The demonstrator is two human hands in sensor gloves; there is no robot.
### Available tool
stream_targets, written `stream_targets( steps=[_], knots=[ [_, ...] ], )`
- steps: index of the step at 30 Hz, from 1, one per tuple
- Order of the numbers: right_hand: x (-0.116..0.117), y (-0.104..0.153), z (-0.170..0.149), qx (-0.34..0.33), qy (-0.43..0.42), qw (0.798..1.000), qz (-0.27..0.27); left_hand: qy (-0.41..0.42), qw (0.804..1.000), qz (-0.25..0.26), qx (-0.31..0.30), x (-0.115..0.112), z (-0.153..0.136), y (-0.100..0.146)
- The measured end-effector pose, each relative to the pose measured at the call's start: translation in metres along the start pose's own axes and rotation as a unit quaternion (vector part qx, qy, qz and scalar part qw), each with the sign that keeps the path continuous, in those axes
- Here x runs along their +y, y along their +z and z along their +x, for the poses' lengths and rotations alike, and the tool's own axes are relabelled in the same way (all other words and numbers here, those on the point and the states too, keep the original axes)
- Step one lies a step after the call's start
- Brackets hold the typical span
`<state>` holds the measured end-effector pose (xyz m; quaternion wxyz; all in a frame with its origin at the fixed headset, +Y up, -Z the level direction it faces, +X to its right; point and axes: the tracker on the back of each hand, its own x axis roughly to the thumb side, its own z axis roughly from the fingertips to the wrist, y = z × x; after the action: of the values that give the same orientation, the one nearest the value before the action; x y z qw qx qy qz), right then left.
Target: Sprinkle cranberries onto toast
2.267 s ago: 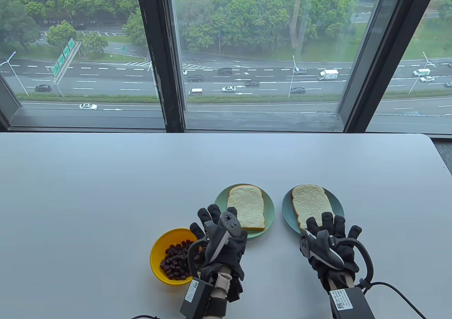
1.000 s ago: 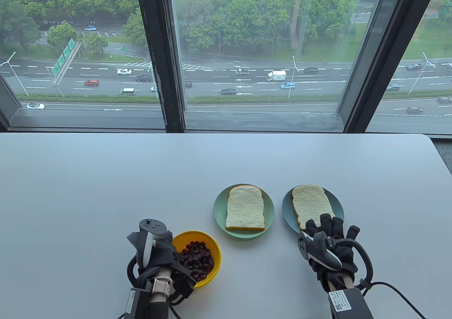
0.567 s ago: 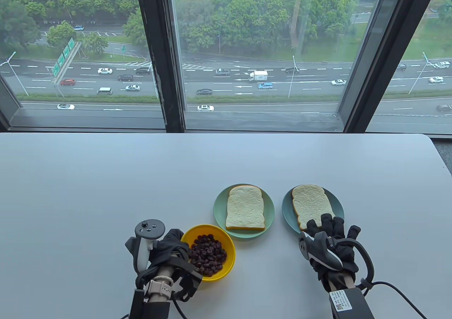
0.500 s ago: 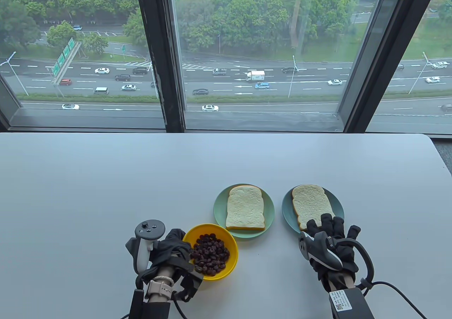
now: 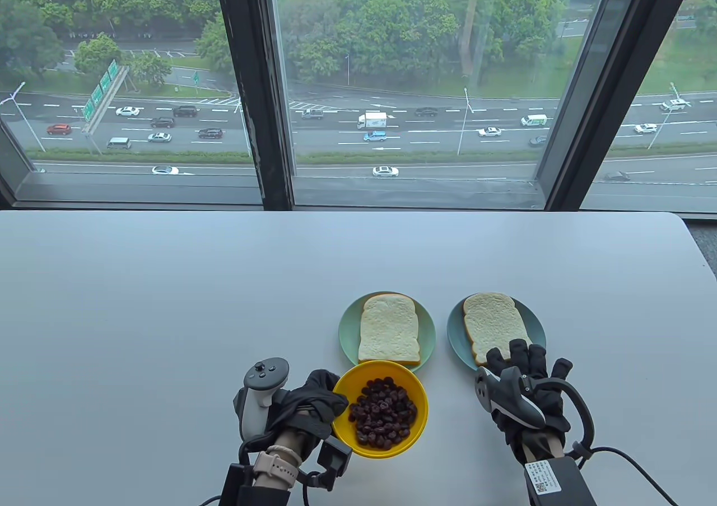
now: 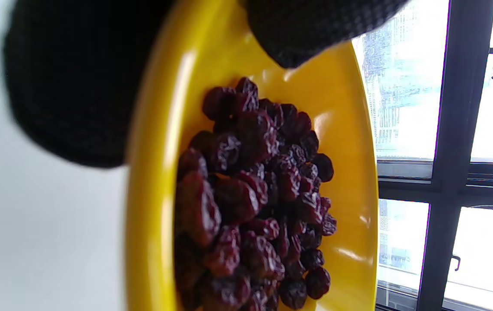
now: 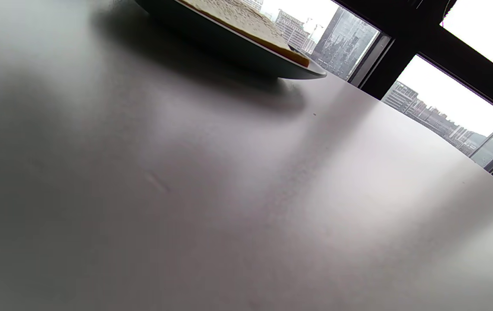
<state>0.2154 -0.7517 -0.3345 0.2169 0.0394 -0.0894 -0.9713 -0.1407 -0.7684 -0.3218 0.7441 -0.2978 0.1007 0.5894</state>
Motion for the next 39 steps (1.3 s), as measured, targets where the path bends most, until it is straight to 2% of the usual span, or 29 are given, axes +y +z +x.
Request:
stream_targets(
  steps=[8,13,16,19,23,26,29,32,34,37,39],
  knots=[
    [-0.008,0.001,-0.002,-0.008,-0.033,0.999,-0.004,0.010,1.000,0.008,0.012,-0.003,-0.006,-0.002],
    [-0.035,0.009,-0.008,-0.029,-0.143,0.988,-0.050,0.004,1.000,0.006,0.018,-0.011,-0.008,-0.003],
    [-0.055,0.016,0.000,-0.093,-0.189,0.976,-0.062,0.006,1.000,0.004,0.022,-0.016,-0.010,-0.003],
    [-0.076,0.028,0.022,-0.169,-0.214,0.960,-0.066,-0.001,1.000,-0.001,0.021,-0.020,-0.009,-0.004],
    [-0.098,0.047,0.059,-0.262,-0.201,0.941,-0.074,-0.001,1.000,-0.003,0.018,-0.022,-0.008,-0.004],
    [-0.107,0.061,0.089,-0.323,-0.172,0.929,-0.049,0.003,1.000,-0.004,0.018,-0.022,-0.007,-0.004],
    [-0.110,0.069,0.109,-0.354,-0.139,0.925,-0.024,0.005,1.000,0.000,0.018,-0.021,-0.008,-0.003],
    [-0.108,0.068,0.119,-0.355,-0.118,0.927,-0.011,0.036,0.999,-0.010,0.011,-0.022,-0.009,-0.002],
    [-0.106,0.063,0.122,-0.337,-0.100,0.936,-0.017,0.044,0.999,-0.014,0.013,-0.023,-0.010,-0.001],
    [-0.106,0.058,0.123,-0.342,-0.107,0.933,-0.033,0.065,0.997,-0.026,0.014,-0.027,-0.010,-0.002],
    [-0.106,0.056,0.126,-0.338,-0.080,0.937,-0.041,0.080,0.996,-0.039,0.014,-0.031,-0.010,-0.003]
  ],
)
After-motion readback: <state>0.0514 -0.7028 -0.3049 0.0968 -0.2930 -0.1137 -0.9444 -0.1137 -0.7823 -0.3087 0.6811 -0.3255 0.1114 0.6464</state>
